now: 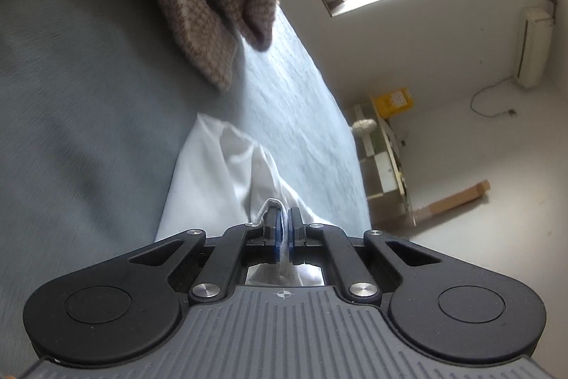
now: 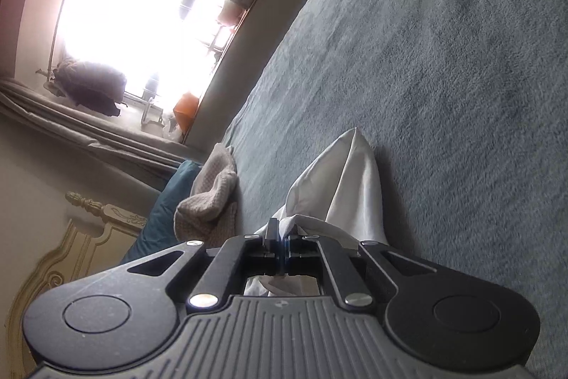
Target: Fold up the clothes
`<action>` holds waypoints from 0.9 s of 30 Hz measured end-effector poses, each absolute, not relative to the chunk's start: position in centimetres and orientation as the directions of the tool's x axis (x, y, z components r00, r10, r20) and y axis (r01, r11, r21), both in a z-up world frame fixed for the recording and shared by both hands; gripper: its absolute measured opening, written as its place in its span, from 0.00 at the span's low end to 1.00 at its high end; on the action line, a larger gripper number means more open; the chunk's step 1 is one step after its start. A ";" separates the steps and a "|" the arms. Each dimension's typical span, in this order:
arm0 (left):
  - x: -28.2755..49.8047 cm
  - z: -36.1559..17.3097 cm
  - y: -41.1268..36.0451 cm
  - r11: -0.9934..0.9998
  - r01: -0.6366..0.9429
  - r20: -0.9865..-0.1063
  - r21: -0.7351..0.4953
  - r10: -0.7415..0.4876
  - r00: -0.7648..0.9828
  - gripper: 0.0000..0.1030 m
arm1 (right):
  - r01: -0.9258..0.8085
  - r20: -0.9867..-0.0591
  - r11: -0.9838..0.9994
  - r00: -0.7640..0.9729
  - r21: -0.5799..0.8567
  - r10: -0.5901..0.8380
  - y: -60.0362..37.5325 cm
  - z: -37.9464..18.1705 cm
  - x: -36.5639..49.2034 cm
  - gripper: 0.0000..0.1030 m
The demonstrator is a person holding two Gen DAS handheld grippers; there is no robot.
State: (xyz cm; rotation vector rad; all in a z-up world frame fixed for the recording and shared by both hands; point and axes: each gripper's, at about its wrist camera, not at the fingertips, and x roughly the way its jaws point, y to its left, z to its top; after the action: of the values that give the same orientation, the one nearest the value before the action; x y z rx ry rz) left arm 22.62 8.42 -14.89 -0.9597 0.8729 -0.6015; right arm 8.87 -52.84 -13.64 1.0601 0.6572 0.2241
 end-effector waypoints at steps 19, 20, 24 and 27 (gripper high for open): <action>24.1 -17.0 13.1 0.426 -0.082 -0.366 -0.901 -0.643 0.673 0.30 | 0.233 -0.305 0.265 0.911 0.936 0.278 -56.9 -20.5 11.9 0.36; 23.5 -15.9 13.1 0.480 -0.037 -0.377 -0.876 -0.636 0.673 0.30 | 0.208 -0.293 0.307 0.919 0.929 0.265 -56.6 -19.4 11.5 0.36; 18.6 -11.2 10.7 0.672 0.214 -0.421 -0.709 -0.647 0.636 0.31 | 0.063 -0.327 0.564 0.865 0.823 0.381 -52.3 -14.3 12.3 0.35; 14.1 -9.5 7.0 0.760 0.425 -0.474 -0.492 -0.643 0.602 0.31 | -0.126 -0.491 0.800 0.730 0.586 0.475 -44.3 -11.1 14.0 0.31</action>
State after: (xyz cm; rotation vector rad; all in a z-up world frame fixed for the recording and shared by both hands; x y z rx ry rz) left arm 14.08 6.99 -9.49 -0.3473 0.6815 -0.6329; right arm 14.03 -44.34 -11.11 0.5550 0.6777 0.3499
